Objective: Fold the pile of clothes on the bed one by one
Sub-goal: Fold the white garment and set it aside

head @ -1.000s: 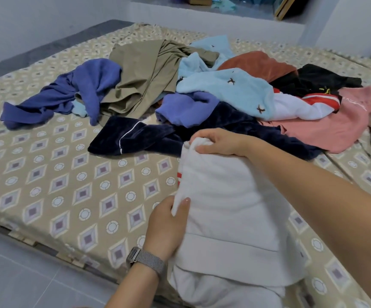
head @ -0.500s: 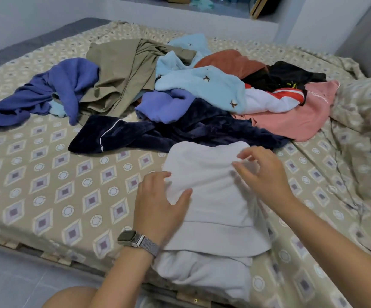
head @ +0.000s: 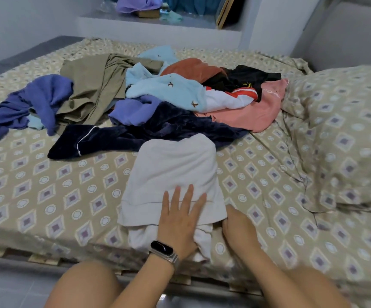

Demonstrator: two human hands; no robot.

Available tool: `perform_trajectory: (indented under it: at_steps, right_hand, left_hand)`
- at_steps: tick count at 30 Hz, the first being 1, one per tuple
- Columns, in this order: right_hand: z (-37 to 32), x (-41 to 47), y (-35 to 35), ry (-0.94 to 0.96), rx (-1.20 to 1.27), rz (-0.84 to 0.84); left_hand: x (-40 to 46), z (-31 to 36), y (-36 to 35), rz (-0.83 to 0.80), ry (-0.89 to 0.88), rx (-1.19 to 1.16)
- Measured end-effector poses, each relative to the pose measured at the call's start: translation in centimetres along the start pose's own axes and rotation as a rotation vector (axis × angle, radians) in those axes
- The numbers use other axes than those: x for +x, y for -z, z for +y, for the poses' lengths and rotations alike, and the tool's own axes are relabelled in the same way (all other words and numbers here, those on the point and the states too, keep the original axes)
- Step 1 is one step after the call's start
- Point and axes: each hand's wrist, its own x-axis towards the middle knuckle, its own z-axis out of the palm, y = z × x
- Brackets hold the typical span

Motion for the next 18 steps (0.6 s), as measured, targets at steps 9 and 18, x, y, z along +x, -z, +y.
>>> perform_trajectory:
  at_steps: [9, 18]
  right_hand:
    - [-1.0, -7.2, 0.3, -0.205, 0.312, -0.176]
    - [-3.8, -5.9, -0.9, -0.113, -0.123, -0.251]
  left_hand:
    - [-0.1, 0.2, -0.5, -0.049, 0.06, -0.054]
    - [-0.4, 0.5, -0.5, 0.258, -0.001, -0.316]
